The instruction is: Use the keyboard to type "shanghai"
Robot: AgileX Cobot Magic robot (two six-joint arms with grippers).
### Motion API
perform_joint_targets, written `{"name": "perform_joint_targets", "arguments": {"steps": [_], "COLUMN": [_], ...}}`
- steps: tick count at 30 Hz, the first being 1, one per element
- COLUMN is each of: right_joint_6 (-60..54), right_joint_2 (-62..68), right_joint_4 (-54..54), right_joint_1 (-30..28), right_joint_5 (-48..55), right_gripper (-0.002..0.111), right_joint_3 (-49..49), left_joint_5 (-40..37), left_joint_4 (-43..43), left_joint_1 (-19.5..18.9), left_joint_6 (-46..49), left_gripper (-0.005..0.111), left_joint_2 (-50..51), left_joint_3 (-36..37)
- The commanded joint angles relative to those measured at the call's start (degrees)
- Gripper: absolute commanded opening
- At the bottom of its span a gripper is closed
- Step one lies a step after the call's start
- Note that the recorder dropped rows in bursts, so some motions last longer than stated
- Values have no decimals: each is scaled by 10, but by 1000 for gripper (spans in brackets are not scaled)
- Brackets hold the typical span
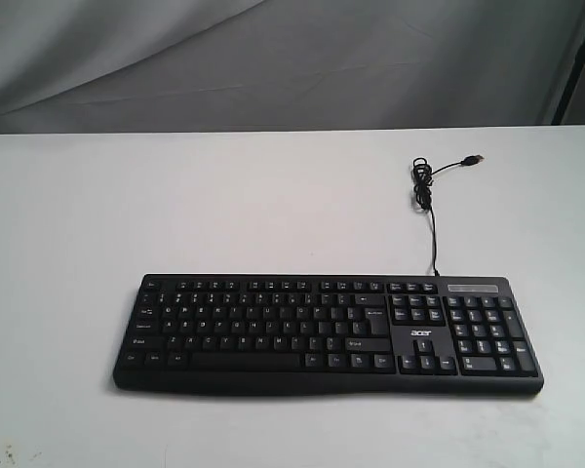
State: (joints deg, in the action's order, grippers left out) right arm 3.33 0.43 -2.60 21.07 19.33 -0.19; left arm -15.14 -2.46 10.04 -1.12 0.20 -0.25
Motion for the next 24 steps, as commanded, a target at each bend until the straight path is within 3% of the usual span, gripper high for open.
{"name": "perform_joint_targets", "arguments": {"steps": [1,9,13,19,21,24], "right_joint_6": [1,1,1,3,3,-3], "right_joint_2": [12,188,304,453,537,647], "right_joint_4": [18,49,58,45,40,21], "right_joint_1": [-4,-4,15,161,254,318], "right_joint_5": [40,68,59,-43,-116,-98], "right_gripper": [0,0,0,0,0,0], "right_joint_3": [-54,-233,-267,-266,-280,-351], "left_joint_5": [3,3,3,3,3,3], "left_joint_4": [-3,-3,-3,-3,-3,-3], "left_joint_1": [2,2,2,2,2,2], "left_joint_6": [-2,-2,-2,-2,-2,-2], "left_gripper": [0,0,0,0,0,0], "left_joint_2": [-2,-2,-2,-2,-2,-2], "left_joint_3": [2,2,2,2,2,2]}}
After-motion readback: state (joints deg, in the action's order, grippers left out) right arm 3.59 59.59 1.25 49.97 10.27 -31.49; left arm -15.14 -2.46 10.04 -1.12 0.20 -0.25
